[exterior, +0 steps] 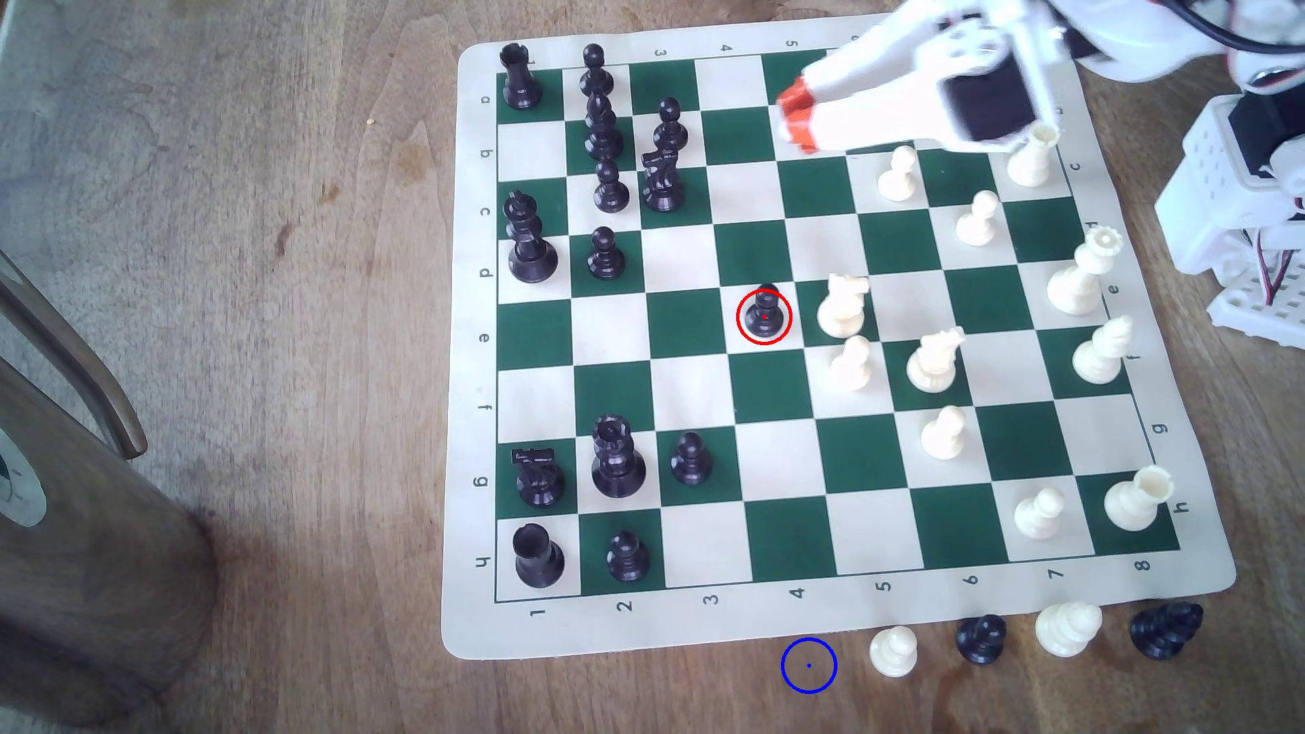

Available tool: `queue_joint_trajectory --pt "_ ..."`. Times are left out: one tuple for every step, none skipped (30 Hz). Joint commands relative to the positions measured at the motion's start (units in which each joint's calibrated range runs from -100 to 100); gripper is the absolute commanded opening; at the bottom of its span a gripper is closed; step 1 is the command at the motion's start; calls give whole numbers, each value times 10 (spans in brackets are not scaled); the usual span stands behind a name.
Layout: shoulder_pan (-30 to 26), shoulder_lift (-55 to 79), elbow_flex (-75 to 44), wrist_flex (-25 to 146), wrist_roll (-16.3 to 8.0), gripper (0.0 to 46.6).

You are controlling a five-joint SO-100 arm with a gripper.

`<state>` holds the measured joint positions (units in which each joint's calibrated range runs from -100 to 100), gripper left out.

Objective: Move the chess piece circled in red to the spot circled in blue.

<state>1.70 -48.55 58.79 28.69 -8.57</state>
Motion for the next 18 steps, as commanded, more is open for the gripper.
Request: queue_joint_trajectory --pt "15 182 -226 114 -9 61" --pt "19 241 -285 164 -10 63" --pt "20 261 -301 173 -11 65" --pt "21 278 -312 184 -12 73" --pt "21 290 -316 187 -11 82" --pt "19 299 -317 187 -12 88" --pt "12 309 -313 185 -12 105" --pt "7 313 -311 184 -12 109" --pt "1 317 -310 184 -12 116" --pt "-4 323 -310 183 -12 120" --pt "-10 338 -310 178 -11 129" --pt "-13 345 -310 173 -11 130" --pt "-16 351 -310 170 -10 130" --pt "-18 357 -312 169 -10 130" --pt "-24 365 -316 169 -11 128" --pt "-26 367 -317 169 -11 127" --pt "-28 369 -317 169 -11 126" --pt "-28 371 -314 169 -12 125"
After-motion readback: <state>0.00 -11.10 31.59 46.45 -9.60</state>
